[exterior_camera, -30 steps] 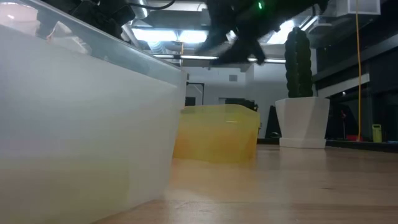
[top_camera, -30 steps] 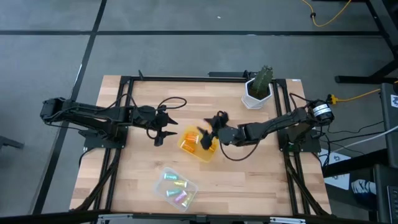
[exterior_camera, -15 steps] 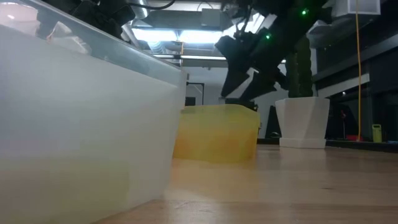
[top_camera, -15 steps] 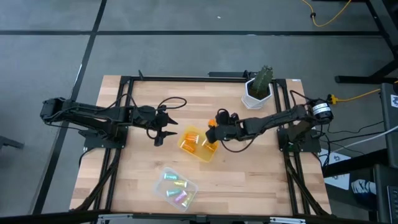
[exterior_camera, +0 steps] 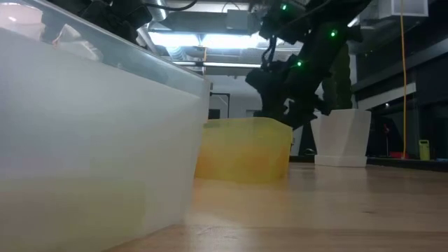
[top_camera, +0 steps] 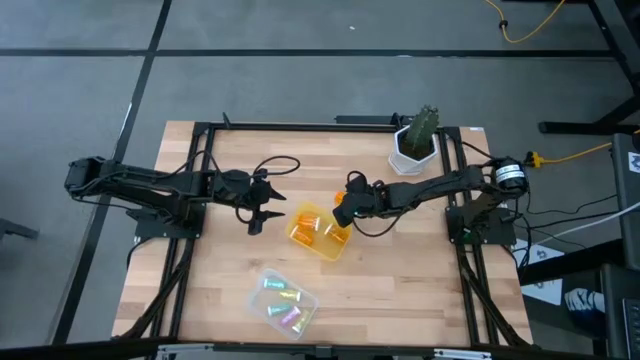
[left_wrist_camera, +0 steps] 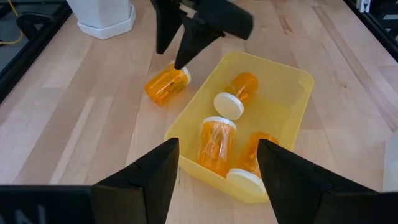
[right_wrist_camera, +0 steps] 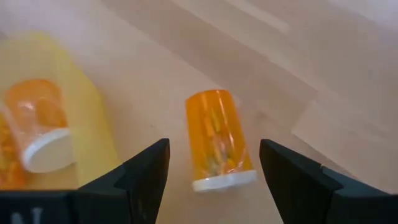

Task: Pick and place medicine bottles into bin by pill shape (circle, oval)
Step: Put the orange bottled capsule into the yellow bin

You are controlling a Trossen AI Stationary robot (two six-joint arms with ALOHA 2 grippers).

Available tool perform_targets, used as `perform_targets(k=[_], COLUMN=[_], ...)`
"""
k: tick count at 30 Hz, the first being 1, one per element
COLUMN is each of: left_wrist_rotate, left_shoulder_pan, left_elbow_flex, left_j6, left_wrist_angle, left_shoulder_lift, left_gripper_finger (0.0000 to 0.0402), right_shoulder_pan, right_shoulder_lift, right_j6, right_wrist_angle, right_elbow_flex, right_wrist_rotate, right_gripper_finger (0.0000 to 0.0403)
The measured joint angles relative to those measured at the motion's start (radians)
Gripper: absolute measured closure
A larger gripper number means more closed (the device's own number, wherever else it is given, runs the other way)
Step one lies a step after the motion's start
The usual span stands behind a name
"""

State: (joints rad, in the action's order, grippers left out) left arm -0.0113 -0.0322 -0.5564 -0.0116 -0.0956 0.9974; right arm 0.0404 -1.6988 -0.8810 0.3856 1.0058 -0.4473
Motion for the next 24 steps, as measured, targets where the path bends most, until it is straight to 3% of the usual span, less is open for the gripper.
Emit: perform_targets(k=[15,24], left_wrist_rotate=[0.000,0.000], left_shoulder_pan=[0.000,0.000], left_elbow_flex=[0.000,0.000], left_j6=[0.000,0.000], left_wrist_angle=[0.000,0.000], left_shoulder_lift=[0.000,0.000], left_gripper_finger=[0.0190,0.0190], right_shoulder_pan=[-0.095,-0.136], right_shoulder_lift=[-0.084,-0.114], right_j6=[0.053,0.049], right_wrist_angle=[0.001,-0.012], right_elbow_flex=[0.000,0.000], right_wrist_rotate=[0.120,0.125], right_gripper_finger=[0.0150,0.0153])
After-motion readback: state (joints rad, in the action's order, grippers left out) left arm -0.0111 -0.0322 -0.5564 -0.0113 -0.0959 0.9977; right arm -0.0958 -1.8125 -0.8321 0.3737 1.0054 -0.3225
